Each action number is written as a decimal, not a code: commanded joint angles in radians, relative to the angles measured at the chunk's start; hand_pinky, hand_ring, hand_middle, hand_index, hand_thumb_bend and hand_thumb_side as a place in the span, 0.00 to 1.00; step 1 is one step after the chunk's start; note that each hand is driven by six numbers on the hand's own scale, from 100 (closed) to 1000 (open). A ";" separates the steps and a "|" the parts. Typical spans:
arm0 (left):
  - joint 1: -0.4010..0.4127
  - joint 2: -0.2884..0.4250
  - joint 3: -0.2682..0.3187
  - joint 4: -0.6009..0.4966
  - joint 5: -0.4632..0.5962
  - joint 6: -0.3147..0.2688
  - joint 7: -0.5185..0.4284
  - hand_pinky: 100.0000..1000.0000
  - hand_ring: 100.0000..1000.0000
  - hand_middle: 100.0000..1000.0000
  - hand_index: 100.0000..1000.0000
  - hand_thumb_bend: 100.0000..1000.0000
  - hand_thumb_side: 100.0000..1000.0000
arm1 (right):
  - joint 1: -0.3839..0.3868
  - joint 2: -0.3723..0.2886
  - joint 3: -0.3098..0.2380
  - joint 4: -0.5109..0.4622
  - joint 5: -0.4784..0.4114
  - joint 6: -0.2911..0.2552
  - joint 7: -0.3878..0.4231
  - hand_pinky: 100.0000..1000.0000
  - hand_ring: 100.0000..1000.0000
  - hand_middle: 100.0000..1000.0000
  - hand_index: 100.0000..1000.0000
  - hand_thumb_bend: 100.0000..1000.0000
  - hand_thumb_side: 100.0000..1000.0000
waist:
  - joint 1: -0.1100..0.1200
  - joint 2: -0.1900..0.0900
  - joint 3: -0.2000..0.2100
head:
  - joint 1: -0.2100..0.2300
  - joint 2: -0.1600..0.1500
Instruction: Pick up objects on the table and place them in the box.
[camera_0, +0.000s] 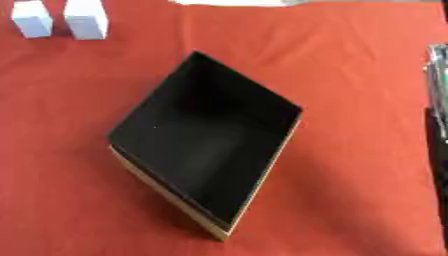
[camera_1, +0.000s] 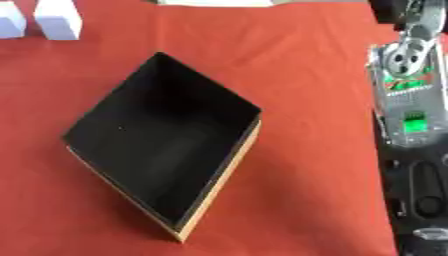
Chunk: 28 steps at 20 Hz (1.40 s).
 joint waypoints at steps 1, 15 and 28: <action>-0.041 0.103 -0.012 0.039 -0.021 0.042 -0.034 0.49 0.60 0.70 0.82 0.00 0.57 | -0.008 -0.032 -0.007 -0.016 0.008 0.005 -0.002 0.75 0.57 0.49 0.77 0.00 0.65 | 0.003 -0.023 -0.003 | -0.004 0.010; -0.229 0.266 -0.116 0.363 -0.107 0.134 -0.200 0.52 0.65 0.77 0.88 0.00 0.56 | -0.003 -0.039 0.000 -0.016 0.009 0.007 0.007 0.75 0.57 0.49 0.78 0.00 0.65 | 0.016 -0.033 -0.006 | 0.007 0.016; -0.404 0.231 -0.288 0.676 -0.295 0.228 -0.393 0.64 0.77 0.87 0.94 0.02 0.17 | 0.000 -0.042 0.008 -0.016 0.007 0.008 0.018 0.75 0.57 0.49 0.78 0.00 0.65 | 0.025 -0.046 -0.016 | 0.050 0.014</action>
